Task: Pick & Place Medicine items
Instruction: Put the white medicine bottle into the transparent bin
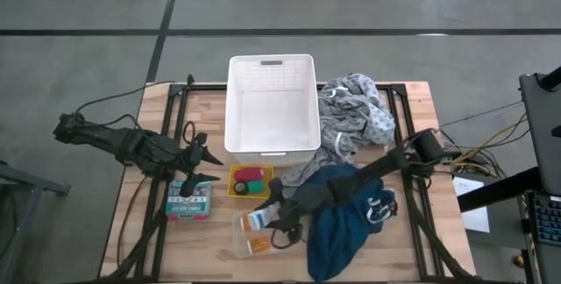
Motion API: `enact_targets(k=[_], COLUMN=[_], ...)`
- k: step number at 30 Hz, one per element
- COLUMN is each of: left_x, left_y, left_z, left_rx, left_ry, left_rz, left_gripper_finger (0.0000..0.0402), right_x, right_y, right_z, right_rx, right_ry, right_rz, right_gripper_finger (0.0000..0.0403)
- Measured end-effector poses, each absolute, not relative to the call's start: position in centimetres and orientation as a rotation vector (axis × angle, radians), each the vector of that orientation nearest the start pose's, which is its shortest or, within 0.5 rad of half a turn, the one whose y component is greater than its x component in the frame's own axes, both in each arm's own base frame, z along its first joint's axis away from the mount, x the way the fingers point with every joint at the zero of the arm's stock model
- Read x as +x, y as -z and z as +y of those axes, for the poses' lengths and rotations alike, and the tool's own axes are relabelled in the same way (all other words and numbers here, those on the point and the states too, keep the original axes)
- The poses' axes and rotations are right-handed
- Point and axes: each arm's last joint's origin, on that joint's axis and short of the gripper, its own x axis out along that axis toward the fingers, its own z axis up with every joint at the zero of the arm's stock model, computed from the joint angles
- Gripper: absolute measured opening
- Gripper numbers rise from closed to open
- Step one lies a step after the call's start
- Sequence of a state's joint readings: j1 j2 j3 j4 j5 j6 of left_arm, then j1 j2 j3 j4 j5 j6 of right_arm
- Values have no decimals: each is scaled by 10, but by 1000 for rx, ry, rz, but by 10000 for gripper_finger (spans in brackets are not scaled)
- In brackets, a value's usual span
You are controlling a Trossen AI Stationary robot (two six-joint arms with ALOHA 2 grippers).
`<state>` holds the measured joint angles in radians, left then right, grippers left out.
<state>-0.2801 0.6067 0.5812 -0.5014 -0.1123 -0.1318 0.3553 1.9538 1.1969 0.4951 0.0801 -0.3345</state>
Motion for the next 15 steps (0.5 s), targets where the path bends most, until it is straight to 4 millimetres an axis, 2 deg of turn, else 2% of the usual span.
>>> enact_targets(k=[7,15], left_x=[129,128], left_y=[-259,-259], left_z=[-34,-34], left_rx=[-26,-25], left_ry=[129,129], left_rz=[527,532], left_gripper_finger=[226,226], right_x=[418,420], right_y=[-188,-177], right_z=[153,155], right_rx=[-252,-112], right_ry=[-304,-290], right_rz=[387,538], right_gripper_finger=[231,231])
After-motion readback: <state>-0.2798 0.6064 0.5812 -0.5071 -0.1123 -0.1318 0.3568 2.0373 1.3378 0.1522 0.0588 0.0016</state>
